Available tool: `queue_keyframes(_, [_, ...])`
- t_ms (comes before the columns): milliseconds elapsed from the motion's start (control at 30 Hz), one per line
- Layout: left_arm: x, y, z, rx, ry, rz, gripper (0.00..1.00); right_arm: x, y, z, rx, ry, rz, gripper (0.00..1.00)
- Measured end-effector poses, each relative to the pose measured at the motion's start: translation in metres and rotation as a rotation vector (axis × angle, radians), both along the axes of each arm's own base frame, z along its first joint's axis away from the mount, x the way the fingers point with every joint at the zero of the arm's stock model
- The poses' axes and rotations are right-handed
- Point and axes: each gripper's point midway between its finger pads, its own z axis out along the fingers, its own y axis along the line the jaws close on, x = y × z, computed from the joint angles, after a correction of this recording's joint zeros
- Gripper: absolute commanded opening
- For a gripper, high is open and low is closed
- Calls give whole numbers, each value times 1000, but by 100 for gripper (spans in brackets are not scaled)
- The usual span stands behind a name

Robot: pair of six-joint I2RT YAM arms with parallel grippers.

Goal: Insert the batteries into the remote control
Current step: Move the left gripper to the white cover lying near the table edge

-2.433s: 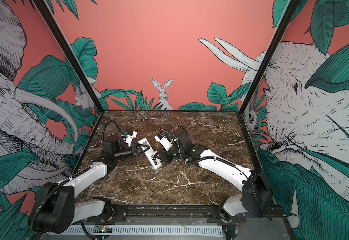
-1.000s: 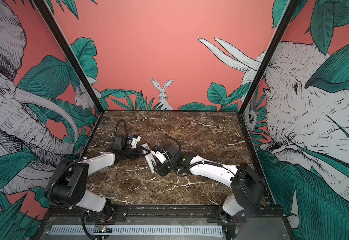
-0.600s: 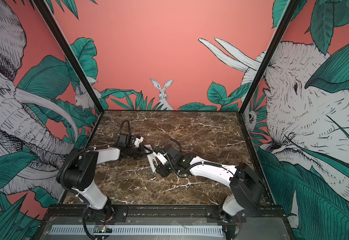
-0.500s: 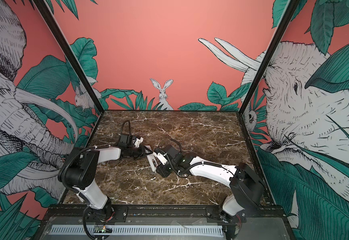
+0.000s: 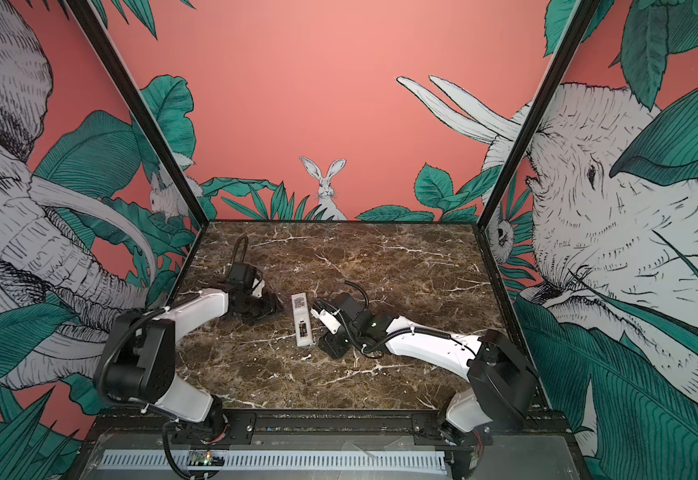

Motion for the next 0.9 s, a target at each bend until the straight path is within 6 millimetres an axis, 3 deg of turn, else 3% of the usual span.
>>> queue_keyframes(100, [-17, 31, 26, 111, -48, 83, 72, -1, 0, 3, 5, -5, 13, 58])
queue_keyframes(167, [-35, 53, 37, 184, -49, 153, 81, -4, -2, 3, 4, 0, 27, 63])
queue_keyframes(267, [-66, 82, 37, 266, -13, 274, 86, -9, -4, 6, 6, 4, 49, 72])
queue_keyframes(467, [-129, 123, 31, 367, 54, 497, 95, -15, -7, 13, 0, 10, 79, 79])
queue_keyframes(500, [-134, 128, 34, 381, 50, 530, 99, -15, -8, 15, -1, 9, 81, 79])
queue_keyframes(700, [-159, 155, 44, 489, 50, 699, 99, -20, -15, 17, -16, 17, 84, 81])
queue_keyframes(900, [-168, 177, 48, 560, 49, 814, 99, -26, -23, 19, -40, 24, 97, 81])
